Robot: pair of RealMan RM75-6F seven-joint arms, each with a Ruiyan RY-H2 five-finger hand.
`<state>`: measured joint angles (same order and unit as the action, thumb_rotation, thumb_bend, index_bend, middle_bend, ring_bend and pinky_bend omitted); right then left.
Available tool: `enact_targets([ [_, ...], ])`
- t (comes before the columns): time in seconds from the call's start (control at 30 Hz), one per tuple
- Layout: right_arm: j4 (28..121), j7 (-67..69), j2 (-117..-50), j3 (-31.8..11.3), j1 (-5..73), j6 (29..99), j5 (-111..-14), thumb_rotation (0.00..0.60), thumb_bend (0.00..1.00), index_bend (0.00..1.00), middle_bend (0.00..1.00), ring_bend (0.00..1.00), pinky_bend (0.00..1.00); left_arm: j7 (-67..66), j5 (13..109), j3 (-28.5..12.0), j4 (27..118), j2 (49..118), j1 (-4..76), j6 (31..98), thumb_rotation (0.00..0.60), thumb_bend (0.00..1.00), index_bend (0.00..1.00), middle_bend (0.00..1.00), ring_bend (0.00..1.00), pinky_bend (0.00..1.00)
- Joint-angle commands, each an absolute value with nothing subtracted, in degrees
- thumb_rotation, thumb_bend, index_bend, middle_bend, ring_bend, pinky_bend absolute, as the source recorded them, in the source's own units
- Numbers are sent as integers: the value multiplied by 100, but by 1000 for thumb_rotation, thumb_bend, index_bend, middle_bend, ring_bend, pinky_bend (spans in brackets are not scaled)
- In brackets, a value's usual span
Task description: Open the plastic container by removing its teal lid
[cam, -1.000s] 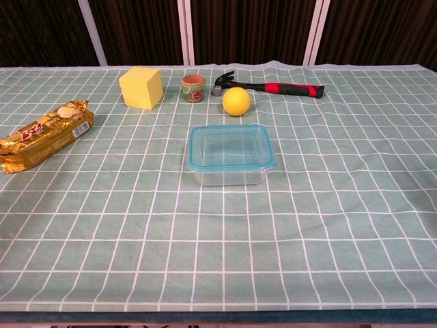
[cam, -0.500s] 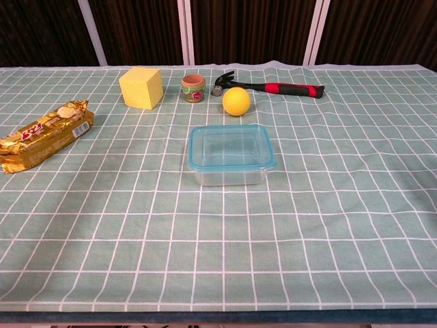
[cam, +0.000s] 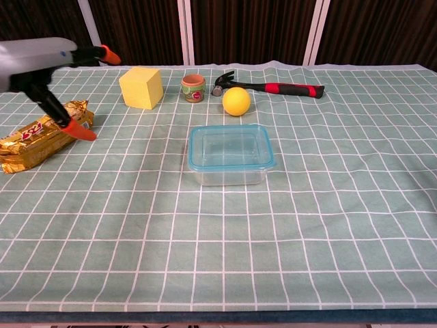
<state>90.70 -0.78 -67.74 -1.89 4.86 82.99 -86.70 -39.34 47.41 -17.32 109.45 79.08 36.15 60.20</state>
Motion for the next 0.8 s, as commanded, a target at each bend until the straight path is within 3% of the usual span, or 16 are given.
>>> enact_targets([
  [0.03, 9113, -87, -6759, -209, 486, 8261, -8603, 600, 244, 0, 0, 0, 0, -4780, 3779, -1845, 10786, 8667, 4394, 6125, 600, 0, 0, 0, 0, 21],
  [0.3, 9174, -100, -6734, -239, 498, 8183, -8487, 600, 244, 0, 0, 0, 0, -5399, 2759, -1990, 10215, 9683, 5198, 6542, 600, 0, 0, 0, 0, 21],
  [0.8, 9301, -82, -6699, -276, 504, 8072, -8310, 600, 244, 0, 0, 0, 0, -5548, 2102, -2351, 8904, 10821, 6088, 6680, 600, 0, 0, 0, 0, 21],
])
